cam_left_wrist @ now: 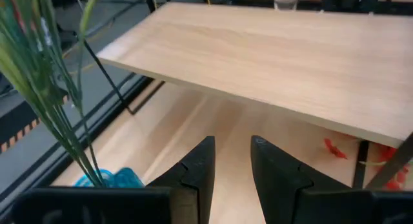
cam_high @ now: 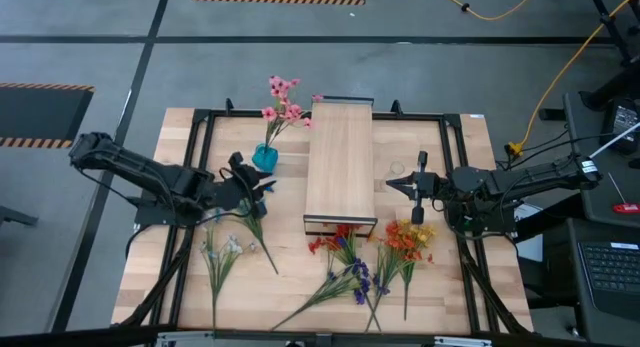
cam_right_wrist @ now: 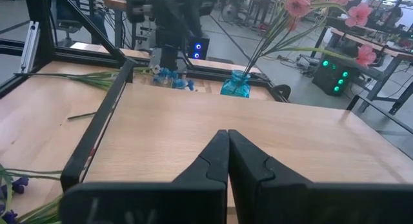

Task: Pick and place flowers into a vace then onto a shelf
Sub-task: Put the white flowers into the blue vase

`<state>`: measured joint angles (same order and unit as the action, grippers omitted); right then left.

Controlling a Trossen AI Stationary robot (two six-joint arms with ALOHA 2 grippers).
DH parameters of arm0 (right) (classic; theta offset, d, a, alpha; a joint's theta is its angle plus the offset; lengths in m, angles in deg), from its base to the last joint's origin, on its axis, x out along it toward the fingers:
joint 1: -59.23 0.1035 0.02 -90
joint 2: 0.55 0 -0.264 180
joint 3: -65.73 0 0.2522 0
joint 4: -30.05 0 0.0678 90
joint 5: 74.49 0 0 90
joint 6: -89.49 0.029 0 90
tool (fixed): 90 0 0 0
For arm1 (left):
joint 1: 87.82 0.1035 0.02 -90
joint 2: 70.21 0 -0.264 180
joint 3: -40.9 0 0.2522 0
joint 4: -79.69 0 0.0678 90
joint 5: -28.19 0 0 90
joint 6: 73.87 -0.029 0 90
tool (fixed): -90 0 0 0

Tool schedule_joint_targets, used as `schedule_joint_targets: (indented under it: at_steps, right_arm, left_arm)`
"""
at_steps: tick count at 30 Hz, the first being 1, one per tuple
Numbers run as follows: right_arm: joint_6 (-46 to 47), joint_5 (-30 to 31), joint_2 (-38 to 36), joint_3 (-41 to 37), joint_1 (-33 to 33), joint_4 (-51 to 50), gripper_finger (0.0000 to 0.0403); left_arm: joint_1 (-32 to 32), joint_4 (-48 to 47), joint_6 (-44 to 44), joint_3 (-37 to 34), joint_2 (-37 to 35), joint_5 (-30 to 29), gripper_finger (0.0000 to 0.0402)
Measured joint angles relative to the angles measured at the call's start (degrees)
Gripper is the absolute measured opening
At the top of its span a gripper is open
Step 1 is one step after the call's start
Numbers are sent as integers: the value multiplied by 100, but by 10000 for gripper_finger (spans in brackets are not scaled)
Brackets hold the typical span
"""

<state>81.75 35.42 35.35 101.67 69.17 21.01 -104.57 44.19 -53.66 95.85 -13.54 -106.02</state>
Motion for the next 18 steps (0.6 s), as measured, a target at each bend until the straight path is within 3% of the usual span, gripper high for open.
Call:
schedule_joint_targets:
  at_steps: [12,18]
  right_arm:
    - [12,-1,-2,0,-1,-221,8]
    - [11,-1,0,0,-2,-364,8]
  left_arm:
    - [-500,-1871,1381,1447,1247,-150,92]
    - [-624,-3173,2630,2148,1858,382,92]
